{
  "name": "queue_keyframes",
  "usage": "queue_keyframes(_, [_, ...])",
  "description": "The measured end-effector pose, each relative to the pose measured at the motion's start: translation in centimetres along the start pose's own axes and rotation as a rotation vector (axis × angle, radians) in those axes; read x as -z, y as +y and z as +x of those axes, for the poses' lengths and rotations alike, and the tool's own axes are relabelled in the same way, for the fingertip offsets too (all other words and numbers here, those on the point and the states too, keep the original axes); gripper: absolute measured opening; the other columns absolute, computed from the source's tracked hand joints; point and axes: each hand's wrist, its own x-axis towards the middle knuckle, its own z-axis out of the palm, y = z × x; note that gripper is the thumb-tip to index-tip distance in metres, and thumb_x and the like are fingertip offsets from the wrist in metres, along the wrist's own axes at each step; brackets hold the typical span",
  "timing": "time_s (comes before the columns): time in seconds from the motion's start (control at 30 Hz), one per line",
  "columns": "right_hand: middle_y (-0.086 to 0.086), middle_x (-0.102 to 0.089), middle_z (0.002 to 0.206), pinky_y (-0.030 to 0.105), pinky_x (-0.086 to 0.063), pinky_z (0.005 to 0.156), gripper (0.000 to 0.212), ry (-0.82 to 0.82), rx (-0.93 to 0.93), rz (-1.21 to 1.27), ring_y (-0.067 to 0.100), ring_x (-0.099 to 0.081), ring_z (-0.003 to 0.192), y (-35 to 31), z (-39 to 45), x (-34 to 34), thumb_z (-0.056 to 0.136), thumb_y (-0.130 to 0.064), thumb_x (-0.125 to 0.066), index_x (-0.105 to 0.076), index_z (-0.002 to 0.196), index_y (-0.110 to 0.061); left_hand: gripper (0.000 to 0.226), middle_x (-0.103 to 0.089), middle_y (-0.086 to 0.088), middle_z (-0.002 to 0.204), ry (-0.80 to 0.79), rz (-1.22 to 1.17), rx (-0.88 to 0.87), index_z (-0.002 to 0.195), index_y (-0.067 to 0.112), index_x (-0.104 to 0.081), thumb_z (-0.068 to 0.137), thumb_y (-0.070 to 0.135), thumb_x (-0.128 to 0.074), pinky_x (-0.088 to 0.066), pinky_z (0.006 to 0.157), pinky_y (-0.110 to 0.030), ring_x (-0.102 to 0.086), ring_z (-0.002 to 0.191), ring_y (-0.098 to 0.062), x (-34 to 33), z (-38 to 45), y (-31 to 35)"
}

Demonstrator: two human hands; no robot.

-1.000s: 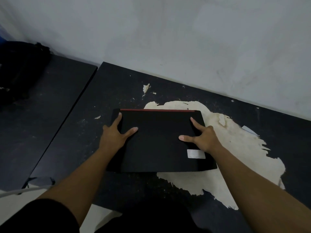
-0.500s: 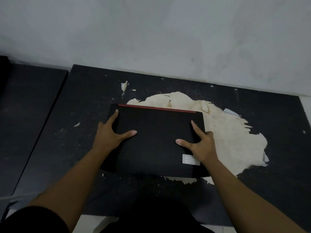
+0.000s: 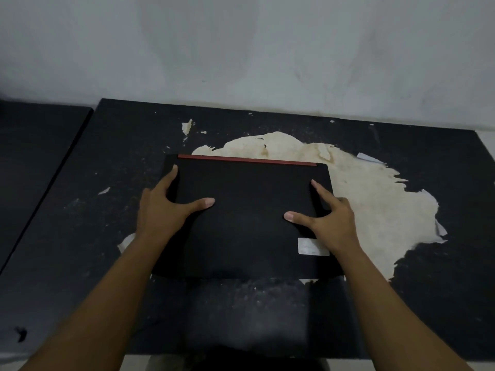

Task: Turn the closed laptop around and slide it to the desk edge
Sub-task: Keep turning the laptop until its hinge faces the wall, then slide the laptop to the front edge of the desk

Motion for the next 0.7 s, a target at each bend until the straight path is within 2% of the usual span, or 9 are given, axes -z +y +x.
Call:
queue_keyframes(0.2, [-0.005, -0.053, 0.127, 0.028, -0.044, 0.099, 0.107, 0.06, 0.087, -0.01, 0.01, -0.05, 0.114, 1.4, -0.6, -0.3, 0.049, -0.063, -0.097, -0.054, 0.146, -0.049, 0.127, -0.049, -0.001, 0.154, 0.06, -0.047, -0.103, 0.153, 0.045, -0.043, 0.04, 0.079, -0.088, -0.037, 0.115, -0.043, -0.042, 0.144, -0.021, -0.5, -0.8, -1.6])
queue_keyframes(0.33, [-0.005, -0.057, 0.135, 0.033, -0.047, 0.103, 0.109, 0.084, 0.146, 0.002, 0.012, -0.054, 0.122, 1.9, -1.6, -0.5, 0.045, -0.07, -0.095, -0.057, 0.145, -0.047, 0.124, -0.046, 0.002, 0.157, 0.087, -0.063, -0.15, 0.153, 0.041, -0.044, 0.042, 0.077, -0.089, -0.037, 0.116, -0.047, -0.04, 0.146, -0.022, -0.1, -2.1, -1.9])
queue_keyframes(0.43, [-0.005, -0.059, 0.143, 0.03, -0.046, 0.101, 0.107, 0.08, 0.192, 0.018, 0.015, -0.055, 0.13, 2.0, -2.8, -0.3, 0.047, -0.066, -0.097, -0.06, 0.144, -0.041, 0.119, -0.045, 0.003, 0.158, 0.1, -0.068, -0.182, 0.153, 0.037, -0.046, 0.048, 0.069, -0.091, -0.036, 0.116, -0.047, -0.04, 0.146, -0.023, 0.2, -3.3, -2.0])
queue_keyframes(0.53, [-0.007, -0.059, 0.146, 0.024, -0.041, 0.098, 0.104, 0.09, 0.235, 0.029, 0.012, -0.054, 0.133, 2.1, -4.6, 0.1, 0.049, -0.06, -0.098, -0.061, 0.144, -0.037, 0.12, -0.045, 0.002, 0.159, 0.117, -0.049, -0.212, 0.153, 0.037, -0.047, 0.047, 0.071, -0.09, -0.036, 0.115, -0.048, -0.039, 0.146, -0.025, 0.5, -4.8, -2.6])
queue_keyframes(0.7, [-0.006, -0.057, 0.149, 0.031, -0.042, 0.105, 0.104, 0.116, 0.281, 0.041, 0.016, -0.051, 0.138, 3.1, -8.3, 1.0, 0.05, -0.061, -0.097, -0.061, 0.144, -0.037, 0.121, -0.042, 0.0, 0.16, 0.14, -0.051, -0.253, 0.152, 0.04, -0.047, 0.044, 0.075, -0.089, -0.036, 0.115, -0.05, -0.038, 0.147, -0.026, 0.9, -8.1, -3.8])
